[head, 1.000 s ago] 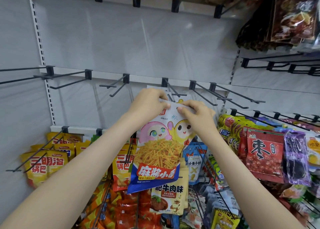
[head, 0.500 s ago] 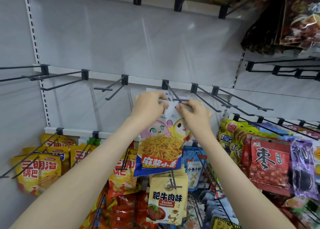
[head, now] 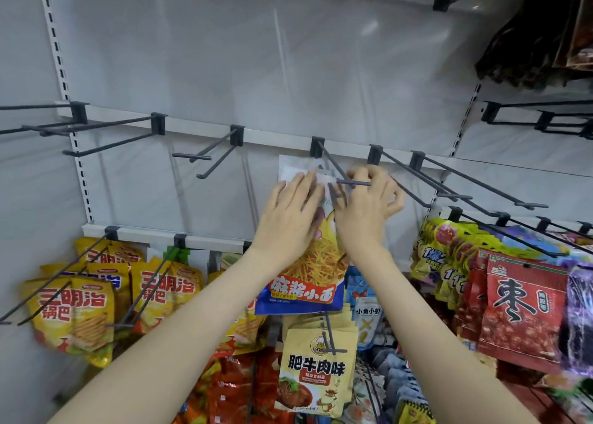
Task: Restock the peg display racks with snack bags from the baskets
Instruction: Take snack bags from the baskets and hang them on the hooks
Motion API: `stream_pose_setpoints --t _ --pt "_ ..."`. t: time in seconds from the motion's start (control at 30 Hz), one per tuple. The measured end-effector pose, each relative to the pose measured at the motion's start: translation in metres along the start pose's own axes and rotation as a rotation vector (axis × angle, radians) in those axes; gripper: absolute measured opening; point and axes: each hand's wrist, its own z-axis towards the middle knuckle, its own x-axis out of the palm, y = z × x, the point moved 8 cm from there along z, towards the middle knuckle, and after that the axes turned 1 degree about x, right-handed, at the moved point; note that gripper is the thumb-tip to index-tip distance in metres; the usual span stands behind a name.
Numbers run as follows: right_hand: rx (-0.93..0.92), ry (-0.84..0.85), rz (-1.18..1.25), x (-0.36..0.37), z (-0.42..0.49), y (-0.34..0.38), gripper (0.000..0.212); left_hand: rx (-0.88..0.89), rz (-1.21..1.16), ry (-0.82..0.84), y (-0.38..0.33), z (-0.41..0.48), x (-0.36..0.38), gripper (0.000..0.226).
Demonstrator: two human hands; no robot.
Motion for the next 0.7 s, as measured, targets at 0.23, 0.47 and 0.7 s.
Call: stream_pose_setpoints --t 0.23,0.47,0.7 --pt "-0.215 0.234 -0.397 0.041 -0.048 -0.007 0.046 0.01 0.051 0.151 0.014 -0.004 0.044 0.068" --pt "-0.192 0.413 -0.46 0.071 -0.046 -0.012 0.062 -0.043 0.008 0.151 0.02 -0.001 0.066 0.065" --pt "-0.085 0.571 -0.414 0.084 -0.061 -0.014 0.068 -0.046 0.0 0.16 0.025 -0.011 0.076 0.071"
